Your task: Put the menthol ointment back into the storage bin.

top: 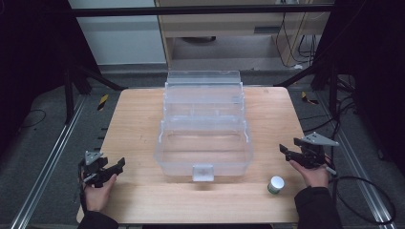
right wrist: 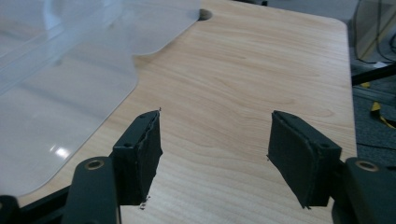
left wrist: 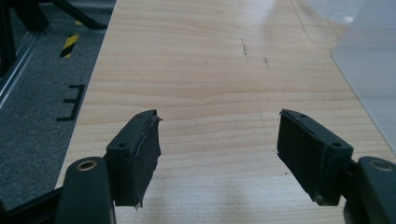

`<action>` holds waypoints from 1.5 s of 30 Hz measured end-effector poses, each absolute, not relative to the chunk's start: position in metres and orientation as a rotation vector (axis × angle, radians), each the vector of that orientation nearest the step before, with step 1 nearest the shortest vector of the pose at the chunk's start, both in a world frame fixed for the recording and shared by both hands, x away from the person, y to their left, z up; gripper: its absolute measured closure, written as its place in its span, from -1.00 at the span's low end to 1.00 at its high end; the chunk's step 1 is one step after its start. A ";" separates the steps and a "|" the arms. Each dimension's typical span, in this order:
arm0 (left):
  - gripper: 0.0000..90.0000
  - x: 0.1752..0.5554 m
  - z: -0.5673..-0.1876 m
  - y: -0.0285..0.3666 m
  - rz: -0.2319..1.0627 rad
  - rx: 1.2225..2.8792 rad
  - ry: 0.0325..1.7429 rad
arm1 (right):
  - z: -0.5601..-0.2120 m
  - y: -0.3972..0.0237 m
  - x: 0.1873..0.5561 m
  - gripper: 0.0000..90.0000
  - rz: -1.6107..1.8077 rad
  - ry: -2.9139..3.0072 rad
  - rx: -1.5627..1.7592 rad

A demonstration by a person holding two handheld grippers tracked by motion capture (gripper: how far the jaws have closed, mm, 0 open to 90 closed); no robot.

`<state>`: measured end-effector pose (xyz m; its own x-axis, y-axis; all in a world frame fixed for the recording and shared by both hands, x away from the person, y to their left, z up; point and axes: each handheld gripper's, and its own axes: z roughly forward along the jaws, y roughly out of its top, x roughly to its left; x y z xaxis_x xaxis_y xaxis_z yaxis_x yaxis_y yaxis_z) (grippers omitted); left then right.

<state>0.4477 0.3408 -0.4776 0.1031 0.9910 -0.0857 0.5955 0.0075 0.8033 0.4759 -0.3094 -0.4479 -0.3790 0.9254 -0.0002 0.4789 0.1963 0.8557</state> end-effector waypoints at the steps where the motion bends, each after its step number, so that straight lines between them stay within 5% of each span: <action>1: -0.35 0.448 -0.478 0.342 0.705 1.668 1.576 | -0.446 -0.309 0.475 -0.24 1.095 1.960 1.292; 27: -0.33 0.452 -0.482 0.326 0.685 1.771 1.497 | -0.386 -0.269 0.463 -0.28 0.885 2.416 0.958; 45: -0.35 0.452 -0.483 0.325 0.703 1.801 1.497 | -0.384 -0.257 0.450 -0.33 0.685 2.694 0.812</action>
<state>0.4519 0.3253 -0.4831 0.1915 0.9813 -0.0184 0.6124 -0.1048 0.7836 0.4500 -0.2575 -0.3839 -0.8151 0.5714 -0.0958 0.4563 0.7350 0.5015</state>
